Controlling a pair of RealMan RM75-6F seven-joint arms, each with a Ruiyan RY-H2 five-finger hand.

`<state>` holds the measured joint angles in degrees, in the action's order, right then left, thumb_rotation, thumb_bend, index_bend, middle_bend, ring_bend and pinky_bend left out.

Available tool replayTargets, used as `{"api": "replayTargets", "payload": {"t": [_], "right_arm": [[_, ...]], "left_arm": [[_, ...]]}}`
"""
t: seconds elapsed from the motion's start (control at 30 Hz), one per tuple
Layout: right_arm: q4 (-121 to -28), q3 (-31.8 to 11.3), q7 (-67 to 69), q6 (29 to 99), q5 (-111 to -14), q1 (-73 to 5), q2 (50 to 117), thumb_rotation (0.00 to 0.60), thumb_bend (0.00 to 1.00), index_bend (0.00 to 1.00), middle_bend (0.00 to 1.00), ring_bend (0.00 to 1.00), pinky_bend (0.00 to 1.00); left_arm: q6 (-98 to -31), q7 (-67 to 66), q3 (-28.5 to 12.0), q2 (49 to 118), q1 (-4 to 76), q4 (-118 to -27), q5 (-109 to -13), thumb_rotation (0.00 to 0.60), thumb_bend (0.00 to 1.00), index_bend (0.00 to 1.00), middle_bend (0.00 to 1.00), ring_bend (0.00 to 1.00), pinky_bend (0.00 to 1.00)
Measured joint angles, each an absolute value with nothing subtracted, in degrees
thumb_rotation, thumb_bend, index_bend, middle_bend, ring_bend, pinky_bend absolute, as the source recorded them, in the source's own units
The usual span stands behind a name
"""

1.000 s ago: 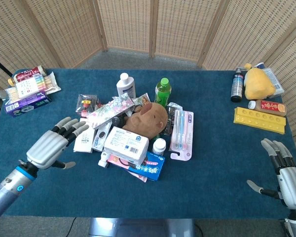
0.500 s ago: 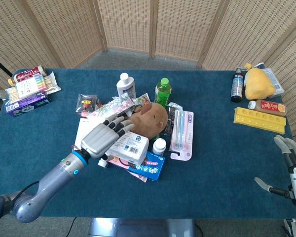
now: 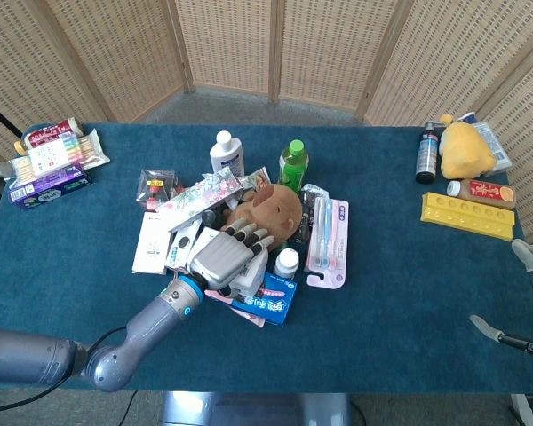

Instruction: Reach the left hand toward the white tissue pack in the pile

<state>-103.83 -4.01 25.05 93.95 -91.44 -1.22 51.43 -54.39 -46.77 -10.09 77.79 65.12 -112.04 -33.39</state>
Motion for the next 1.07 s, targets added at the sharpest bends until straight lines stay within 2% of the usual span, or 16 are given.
{"api": "replayTargets", "payload": {"t": [0.13,0.2,0.27,0.33,0.6,1.07], "right_arm": [[-103.8,-4.0,24.9,94.0,-91.8,-1.2,51.5,0.6,0.0,0.0,0.0,0.0,0.0],[-103.9,-4.0,25.0,94.1,-91.8,-1.1,51.5,0.6,0.0,0.0,0.0,0.0,0.0],[-103.9,-4.1,25.0,94.3,-91.8,-1.1,51.5,0.6,0.0,0.0,0.0,0.0,0.0],[-103.9,-4.3,25.1,94.5,-91.8,-1.0,51.5,0.6,0.0,0.0,0.0,0.0,0.0],[-103.8,-4.3,25.2,94.4,-91.8,-0.9,51.4,0.6,0.0,0.0,0.0,0.0,0.0],[-104.4,-3.9,22.8,94.2,-93.1,-0.9,51.8,0.6,0.0,0.0,0.0,0.0,0.0]], "left_arm": [[-56.3,-46.4,-10.1,79.1,66.1,-111.9,-30.7,0.6,0.0,0.32,0.42,0.38,0.48],[-56.9,-46.1,-10.2,79.8,66.5,-111.8,-29.6,0.6,0.0,0.46,0.56,0.51,0.62],[-58.1,-46.6,-9.9,80.6,67.1,-111.5,-29.3,0.6,0.0,0.58,0.65,0.6,0.69],[-59.0,-47.1,-9.7,81.3,67.6,-111.4,-28.9,0.6,0.0,0.64,0.71,0.65,0.71],[-62.8,-46.5,-10.2,80.3,67.9,-114.2,-29.7,0.6,0.0,0.65,0.72,0.67,0.71],[-67.3,-42.5,-14.1,63.9,64.8,-127.3,-33.2,0.6,0.0,0.62,0.69,0.67,0.7]]}}
